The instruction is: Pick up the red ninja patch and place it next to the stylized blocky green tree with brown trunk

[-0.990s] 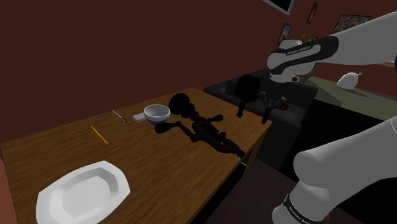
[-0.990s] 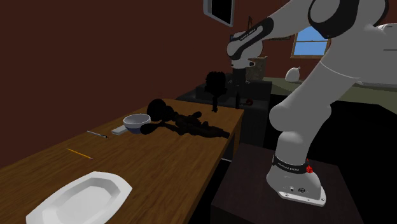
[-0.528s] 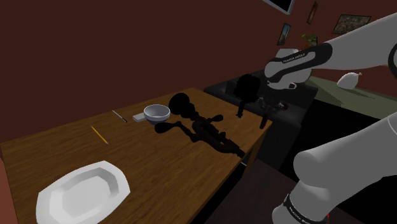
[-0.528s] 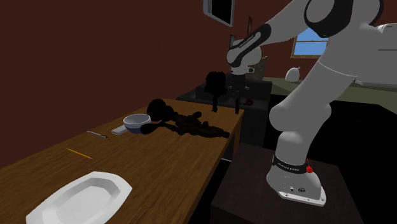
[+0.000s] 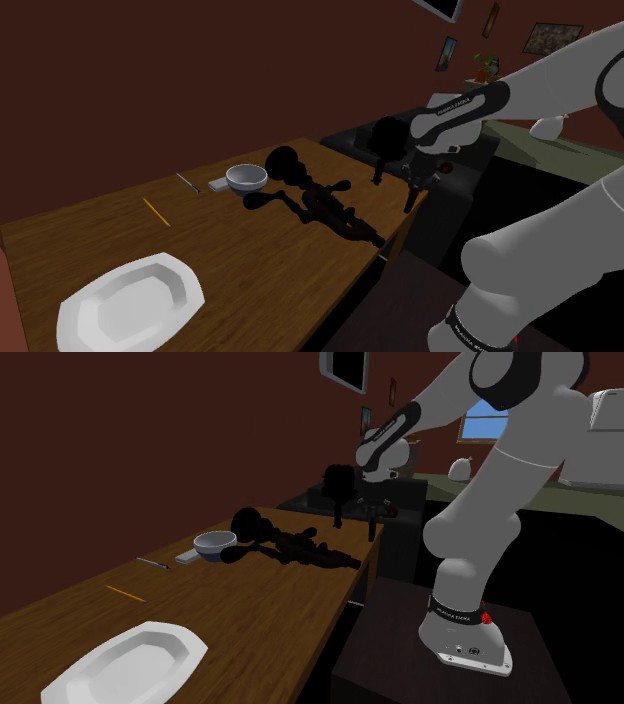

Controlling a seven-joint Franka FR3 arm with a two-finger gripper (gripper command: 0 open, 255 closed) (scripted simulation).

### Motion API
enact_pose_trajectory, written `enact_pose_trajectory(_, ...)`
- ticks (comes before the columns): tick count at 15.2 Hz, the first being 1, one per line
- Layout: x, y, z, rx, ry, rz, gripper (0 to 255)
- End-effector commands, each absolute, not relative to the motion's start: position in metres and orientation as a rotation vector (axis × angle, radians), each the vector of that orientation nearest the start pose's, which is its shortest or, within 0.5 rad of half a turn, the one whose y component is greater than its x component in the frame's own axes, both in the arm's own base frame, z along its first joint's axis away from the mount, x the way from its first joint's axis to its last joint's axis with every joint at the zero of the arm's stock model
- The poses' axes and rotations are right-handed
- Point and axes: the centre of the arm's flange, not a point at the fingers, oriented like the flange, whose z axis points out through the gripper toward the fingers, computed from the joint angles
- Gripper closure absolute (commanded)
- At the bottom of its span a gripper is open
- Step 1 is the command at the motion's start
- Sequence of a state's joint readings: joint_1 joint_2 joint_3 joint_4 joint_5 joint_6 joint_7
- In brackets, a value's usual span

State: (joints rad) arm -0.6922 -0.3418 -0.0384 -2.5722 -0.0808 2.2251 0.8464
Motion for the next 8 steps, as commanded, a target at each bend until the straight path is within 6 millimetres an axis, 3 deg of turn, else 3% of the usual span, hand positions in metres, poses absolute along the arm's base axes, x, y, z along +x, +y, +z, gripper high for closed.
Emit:
enact_pose_trajectory(1, 0.3073, -0.2783, 0.3754, -2.308, 2.206, 0.002, 255)
enact_pose_trajectory(7, 0.3074, -0.2783, 0.3754, -2.308, 2.206, 0.002, 255)
enact_pose_trajectory(8, 0.3074, -0.2783, 0.3754, -2.308, 2.206, 0.002, 0)
